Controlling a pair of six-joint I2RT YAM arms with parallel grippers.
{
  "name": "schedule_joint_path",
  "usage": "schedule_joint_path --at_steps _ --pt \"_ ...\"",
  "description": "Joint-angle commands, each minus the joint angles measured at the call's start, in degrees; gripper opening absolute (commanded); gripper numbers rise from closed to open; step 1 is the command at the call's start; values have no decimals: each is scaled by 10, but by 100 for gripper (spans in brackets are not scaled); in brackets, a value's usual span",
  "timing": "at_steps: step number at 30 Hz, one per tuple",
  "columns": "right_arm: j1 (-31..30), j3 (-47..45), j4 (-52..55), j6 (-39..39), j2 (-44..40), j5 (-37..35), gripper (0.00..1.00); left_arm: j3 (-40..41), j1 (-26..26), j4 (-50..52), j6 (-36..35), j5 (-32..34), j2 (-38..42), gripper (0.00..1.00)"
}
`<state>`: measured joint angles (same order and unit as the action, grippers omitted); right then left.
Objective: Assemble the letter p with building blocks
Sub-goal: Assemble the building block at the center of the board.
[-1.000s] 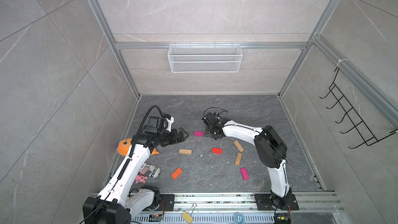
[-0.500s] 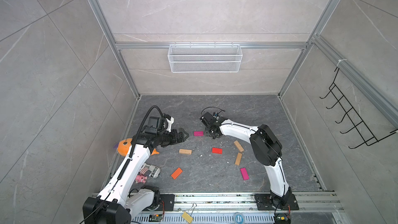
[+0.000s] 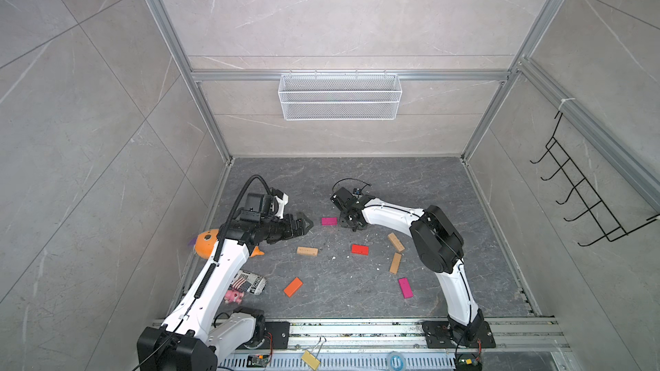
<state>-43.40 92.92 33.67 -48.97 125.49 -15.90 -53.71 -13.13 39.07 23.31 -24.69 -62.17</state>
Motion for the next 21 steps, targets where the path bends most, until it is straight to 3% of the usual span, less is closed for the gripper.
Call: schedule_joint_path --at_steps 1,8,21 --pt "-3 3 17 -5 3 -5 40 2 4 4 -8 -21 9 99" --pt "-4 -14 10 12 -11 3 28 3 7 4 -6 -20 10 100" --pt "-35 -127 -42 99 -97 31 28 6 12 7 -3 -20 13 99"
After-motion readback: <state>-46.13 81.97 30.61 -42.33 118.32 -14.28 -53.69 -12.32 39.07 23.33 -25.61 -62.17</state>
